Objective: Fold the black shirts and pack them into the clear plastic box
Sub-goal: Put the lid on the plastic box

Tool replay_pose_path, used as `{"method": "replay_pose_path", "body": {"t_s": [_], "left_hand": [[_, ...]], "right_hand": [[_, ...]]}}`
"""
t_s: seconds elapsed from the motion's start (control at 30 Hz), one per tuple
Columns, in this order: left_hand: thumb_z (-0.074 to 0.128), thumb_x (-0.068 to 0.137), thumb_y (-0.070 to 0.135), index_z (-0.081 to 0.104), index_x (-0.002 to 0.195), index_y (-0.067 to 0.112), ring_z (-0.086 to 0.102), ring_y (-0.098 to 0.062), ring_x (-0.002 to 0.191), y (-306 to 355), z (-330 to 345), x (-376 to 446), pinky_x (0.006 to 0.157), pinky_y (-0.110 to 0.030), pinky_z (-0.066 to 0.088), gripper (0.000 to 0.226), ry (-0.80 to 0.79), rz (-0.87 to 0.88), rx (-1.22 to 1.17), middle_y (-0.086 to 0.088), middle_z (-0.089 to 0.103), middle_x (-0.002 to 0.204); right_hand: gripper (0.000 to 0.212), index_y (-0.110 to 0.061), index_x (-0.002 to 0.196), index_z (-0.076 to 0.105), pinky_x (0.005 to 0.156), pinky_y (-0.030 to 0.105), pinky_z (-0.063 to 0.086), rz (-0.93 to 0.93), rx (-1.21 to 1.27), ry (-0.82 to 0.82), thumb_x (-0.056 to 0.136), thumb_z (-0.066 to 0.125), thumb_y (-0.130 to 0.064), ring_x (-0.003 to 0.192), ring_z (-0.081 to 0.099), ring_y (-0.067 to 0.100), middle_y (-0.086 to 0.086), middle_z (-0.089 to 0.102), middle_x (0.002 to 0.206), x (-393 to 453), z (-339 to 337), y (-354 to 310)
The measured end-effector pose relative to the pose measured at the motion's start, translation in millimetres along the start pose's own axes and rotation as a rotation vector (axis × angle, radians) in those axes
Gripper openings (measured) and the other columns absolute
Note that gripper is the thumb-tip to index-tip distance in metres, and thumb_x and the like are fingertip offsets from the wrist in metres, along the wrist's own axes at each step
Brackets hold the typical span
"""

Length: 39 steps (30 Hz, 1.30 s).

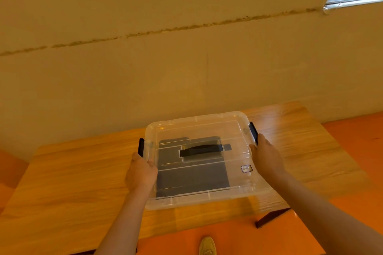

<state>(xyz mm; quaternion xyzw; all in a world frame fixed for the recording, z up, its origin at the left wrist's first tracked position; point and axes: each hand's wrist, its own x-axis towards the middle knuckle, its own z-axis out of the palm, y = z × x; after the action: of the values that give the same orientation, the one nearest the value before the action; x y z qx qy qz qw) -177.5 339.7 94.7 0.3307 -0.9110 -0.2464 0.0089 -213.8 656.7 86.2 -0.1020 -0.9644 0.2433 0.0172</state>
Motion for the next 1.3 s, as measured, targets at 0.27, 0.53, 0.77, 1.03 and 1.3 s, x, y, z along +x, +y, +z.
{"method": "replay_pose_path", "body": {"t_s": [0.27, 0.53, 0.77, 1.03, 1.3], "left_hand": [[0.058, 0.094, 0.028, 0.046, 0.128, 0.009, 0.063, -0.033, 0.104, 8, -5, -4, 0.073, -0.038, 0.055, 0.041, 0.021, -0.015, 0.0, -0.016, 0.061, 0.12], [0.063, 0.091, 0.024, 0.049, 0.128, 0.009, 0.061, -0.034, 0.111, 12, -4, -9, 0.08, -0.038, 0.055, 0.042, 0.051, 0.015, 0.059, -0.015, 0.059, 0.125], [0.062, 0.091, 0.017, 0.029, 0.147, 0.011, 0.037, -0.03, 0.137, 5, 6, -15, 0.108, -0.039, 0.04, 0.065, 0.12, 0.197, 0.196, -0.012, 0.035, 0.151], [0.013, 0.098, 0.059, -0.008, 0.152, 0.033, -0.024, -0.01, 0.143, 16, 33, -37, 0.118, -0.035, -0.014, 0.063, -0.171, 0.635, 0.301, 0.007, -0.018, 0.159], [0.009, 0.097, 0.06, -0.008, 0.152, 0.031, -0.023, -0.012, 0.144, 22, 33, -18, 0.119, -0.037, -0.012, 0.065, -0.15, 0.557, 0.353, 0.005, -0.018, 0.16]], "right_hand": [[0.021, -0.006, 0.114, 0.042, 0.053, 0.042, 0.05, -0.096, -0.072, 0.125, 0.1, 0.043, -0.022, 0.066, 0.057, 0.025, 0.009, 0.059, 0.1, -5, 12, 4], [0.022, -0.006, 0.116, 0.042, 0.055, 0.044, 0.052, -0.105, -0.075, 0.135, 0.1, 0.042, -0.021, 0.066, 0.057, 0.026, 0.009, 0.058, 0.102, -5, 14, 7], [0.039, -0.003, 0.135, 0.045, 0.106, 0.05, 0.041, -0.333, -0.138, 0.163, 0.098, 0.049, -0.016, 0.132, 0.044, 0.035, 0.018, 0.043, 0.145, -7, 14, 8], [0.078, -0.033, 0.15, 0.009, 0.118, 0.04, -0.008, -0.619, -0.291, -0.187, 0.086, -0.016, -0.07, 0.147, -0.007, 0.011, -0.01, 0.0, 0.159, -16, 25, -12], [0.092, -0.034, 0.15, -0.001, 0.118, 0.041, -0.013, -0.624, -0.347, -0.267, 0.072, -0.031, -0.073, 0.145, -0.017, 0.012, -0.008, -0.009, 0.16, 12, 29, -33]]}}
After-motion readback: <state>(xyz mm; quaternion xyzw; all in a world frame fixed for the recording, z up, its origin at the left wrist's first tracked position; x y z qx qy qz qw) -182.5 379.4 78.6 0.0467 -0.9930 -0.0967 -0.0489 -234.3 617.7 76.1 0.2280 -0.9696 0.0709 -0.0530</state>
